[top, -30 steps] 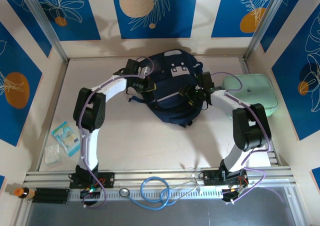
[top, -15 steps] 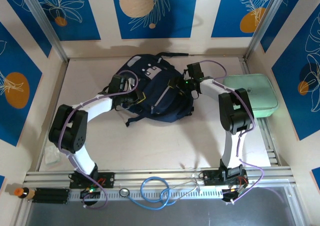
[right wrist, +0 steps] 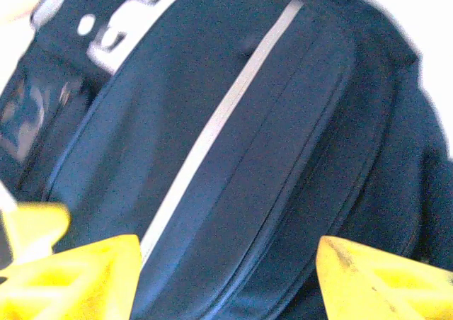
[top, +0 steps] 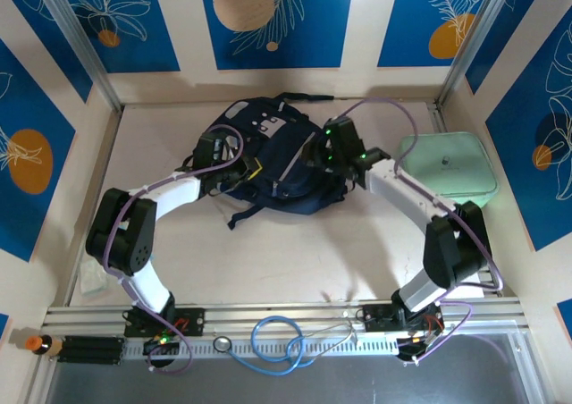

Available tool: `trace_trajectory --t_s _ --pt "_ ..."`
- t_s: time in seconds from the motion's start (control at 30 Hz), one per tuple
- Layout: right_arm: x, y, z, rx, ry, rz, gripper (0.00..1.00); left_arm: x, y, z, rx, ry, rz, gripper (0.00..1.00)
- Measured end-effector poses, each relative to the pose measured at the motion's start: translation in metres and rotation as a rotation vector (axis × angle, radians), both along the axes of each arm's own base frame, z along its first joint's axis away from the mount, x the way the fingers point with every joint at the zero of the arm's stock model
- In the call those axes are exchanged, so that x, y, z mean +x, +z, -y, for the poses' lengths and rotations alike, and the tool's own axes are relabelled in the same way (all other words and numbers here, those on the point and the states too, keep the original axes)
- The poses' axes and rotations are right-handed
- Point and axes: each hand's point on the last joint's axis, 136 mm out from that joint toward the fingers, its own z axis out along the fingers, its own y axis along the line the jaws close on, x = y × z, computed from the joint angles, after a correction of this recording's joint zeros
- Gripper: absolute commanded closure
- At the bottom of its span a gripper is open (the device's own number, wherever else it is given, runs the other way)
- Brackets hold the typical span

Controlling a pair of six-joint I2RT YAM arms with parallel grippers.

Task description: Pack the student bag

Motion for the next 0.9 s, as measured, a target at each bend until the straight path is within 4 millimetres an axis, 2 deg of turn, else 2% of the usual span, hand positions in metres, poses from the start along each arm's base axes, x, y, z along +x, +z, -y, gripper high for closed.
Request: trace_trajectory --t_s 0.13,0.23,0.3,0.4,0.53,0.7,0.9 --pt "-0.047 -0.018 -0.044 -0.081 0.087 -0.031 0.46 0.002 0.003 0.001 -0.016 0.008 0.003 1.0" --pt "-0.069 -0.028 -0.069 -0.106 0.12 -0.043 0.53 0.003 0.004 0.002 -0.025 0.013 0.005 1.0" --pt "-0.076 -0.036 -0.08 -0.114 0.12 -0.055 0.57 0.004 0.004 0.003 -0.028 0.012 0.008 1.0" --pt "-0.076 -0.049 -0.089 -0.11 0.105 -0.077 0.61 0.005 0.004 0.004 -0.034 0.013 0.008 1.0" --pt "-0.066 -0.06 -0.096 -0.118 0.068 -0.093 0.7 0.005 0.004 0.004 -0.036 0.012 0.01 1.0" --pt "-0.052 -0.058 -0.104 -0.119 0.035 -0.074 0.71 0.005 0.004 0.004 -0.038 0.01 0.008 1.0" --pt "-0.037 -0.053 -0.098 -0.136 -0.033 -0.054 0.74 0.005 0.005 0.005 -0.046 0.012 0.003 1.0"
